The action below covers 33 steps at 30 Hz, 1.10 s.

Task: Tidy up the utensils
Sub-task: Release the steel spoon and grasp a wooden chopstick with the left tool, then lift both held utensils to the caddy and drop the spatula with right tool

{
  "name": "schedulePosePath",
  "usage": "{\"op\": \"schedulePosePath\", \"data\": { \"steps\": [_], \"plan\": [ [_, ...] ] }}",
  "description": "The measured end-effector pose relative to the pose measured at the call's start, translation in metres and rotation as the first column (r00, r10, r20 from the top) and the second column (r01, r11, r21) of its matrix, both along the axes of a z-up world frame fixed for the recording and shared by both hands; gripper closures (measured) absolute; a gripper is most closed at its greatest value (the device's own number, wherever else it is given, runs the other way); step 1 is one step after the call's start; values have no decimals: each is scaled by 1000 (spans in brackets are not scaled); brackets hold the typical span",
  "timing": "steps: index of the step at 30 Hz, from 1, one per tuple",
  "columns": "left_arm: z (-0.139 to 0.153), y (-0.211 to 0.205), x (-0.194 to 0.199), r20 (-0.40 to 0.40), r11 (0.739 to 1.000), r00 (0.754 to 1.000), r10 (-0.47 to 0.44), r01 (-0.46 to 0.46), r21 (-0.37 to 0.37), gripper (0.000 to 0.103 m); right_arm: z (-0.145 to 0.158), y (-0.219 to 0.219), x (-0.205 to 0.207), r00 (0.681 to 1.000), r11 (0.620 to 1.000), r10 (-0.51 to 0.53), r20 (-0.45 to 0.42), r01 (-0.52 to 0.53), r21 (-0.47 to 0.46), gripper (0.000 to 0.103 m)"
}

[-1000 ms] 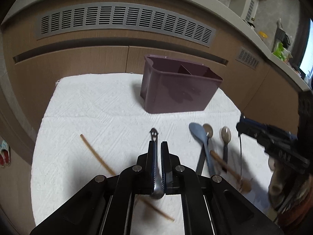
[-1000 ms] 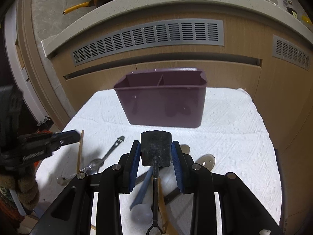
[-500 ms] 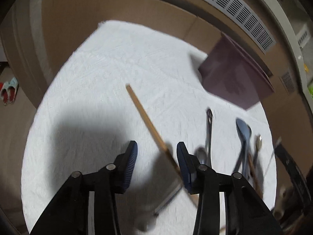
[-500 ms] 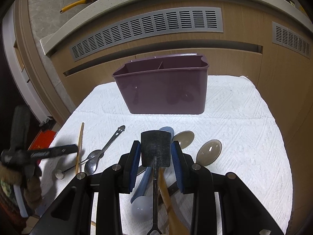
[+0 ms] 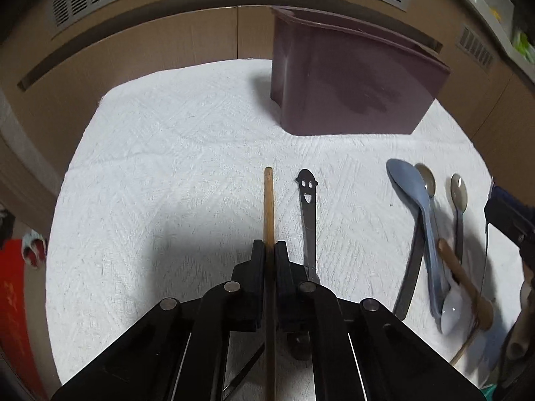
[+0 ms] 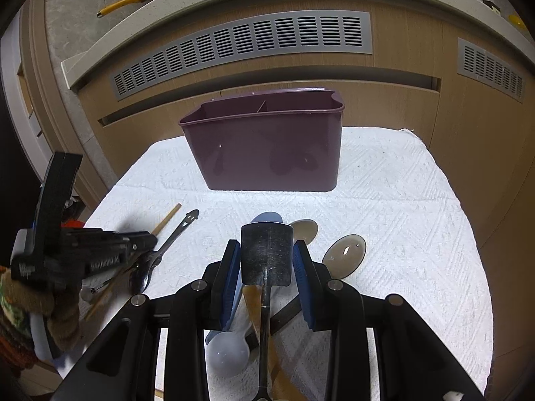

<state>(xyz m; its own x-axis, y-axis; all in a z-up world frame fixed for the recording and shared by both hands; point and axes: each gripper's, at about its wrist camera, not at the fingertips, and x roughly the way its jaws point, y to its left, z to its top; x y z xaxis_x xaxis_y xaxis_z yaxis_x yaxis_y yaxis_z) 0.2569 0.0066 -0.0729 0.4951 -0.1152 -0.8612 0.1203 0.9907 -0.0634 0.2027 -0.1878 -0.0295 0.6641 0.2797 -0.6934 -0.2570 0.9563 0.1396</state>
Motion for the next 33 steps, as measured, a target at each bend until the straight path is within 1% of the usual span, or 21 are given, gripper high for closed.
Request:
{"op": "schedulePosePath", "data": {
  "steps": [3, 6, 9, 13, 16, 17, 19, 22, 25, 26, 27, 29, 30, 31, 32, 33],
  "plan": [
    [1, 0, 8, -33, 1000, 999, -4, 4, 6, 96, 1, 5, 0, 1000, 1000, 3, -1, -3, -22, 73],
    [1, -4, 15, -62, 999, 997, -38, 40, 32, 96, 6, 8, -5, 1000, 999, 2, 8, -2, -39, 73],
    [2, -1, 17, -76, 999, 996, -38, 39, 14, 97, 9, 8, -10, 1000, 999, 1, 24, 0, -41, 73],
    [2, 1, 10, -14, 1000, 1000, -21, 21, -19, 97, 13, 5, -12, 999, 1000, -1, 36, 2, -23, 73],
    [12, 6, 0, 29, 995, 1000, -5, 8, -102, 97, 22, 3, -15, 998, 1000, 4, 63, -3, -28, 73],
    [22, 9, -4, 60, 990, 998, 4, 4, -139, 97, 25, 2, -16, 997, 1000, 5, 73, -3, -27, 73],
    [43, 10, -11, 127, 983, 992, 16, 7, -181, 97, 32, -3, -16, 996, 1000, 3, 85, -2, -11, 73],
    [79, 10, -17, 238, 970, 971, 32, 27, -241, 97, 43, -9, -17, 995, 1000, 2, 100, -3, 15, 73],
    [123, 5, -17, 344, 953, 938, 33, 74, -293, 97, 64, -14, -14, 991, 998, 11, 134, -19, 58, 73],
    [139, 3, -16, 387, 948, 921, 31, 96, -305, 97, 76, -15, -12, 987, 997, 15, 157, -26, 71, 73],
    [160, 0, -15, 449, 941, 893, 26, 129, -312, 97, 89, -16, -9, 982, 997, 20, 189, -35, 75, 73],
    [197, -6, -12, 564, 935, 825, 29, 178, -307, 97, 122, -16, 1, 963, 997, 26, 270, -44, 62, 73],
    [214, -9, -8, 624, 933, 781, 35, 198, -300, 97, 142, -17, 10, 948, 997, 30, 318, -51, 58, 73],
    [225, -12, -5, 670, 931, 741, 47, 211, -298, 97, 154, -17, 15, 938, 997, 35, 344, -59, 59, 73],
    [235, -14, 1, 723, 927, 687, 75, 219, -304, 97, 168, -18, 26, 925, 995, 41, 377, -71, 65, 73],
    [238, -15, 6, 754, 924, 650, 99, 221, -312, 97, 177, -18, 35, 915, 995, 38, 402, -72, 69, 73]
  ]
}}
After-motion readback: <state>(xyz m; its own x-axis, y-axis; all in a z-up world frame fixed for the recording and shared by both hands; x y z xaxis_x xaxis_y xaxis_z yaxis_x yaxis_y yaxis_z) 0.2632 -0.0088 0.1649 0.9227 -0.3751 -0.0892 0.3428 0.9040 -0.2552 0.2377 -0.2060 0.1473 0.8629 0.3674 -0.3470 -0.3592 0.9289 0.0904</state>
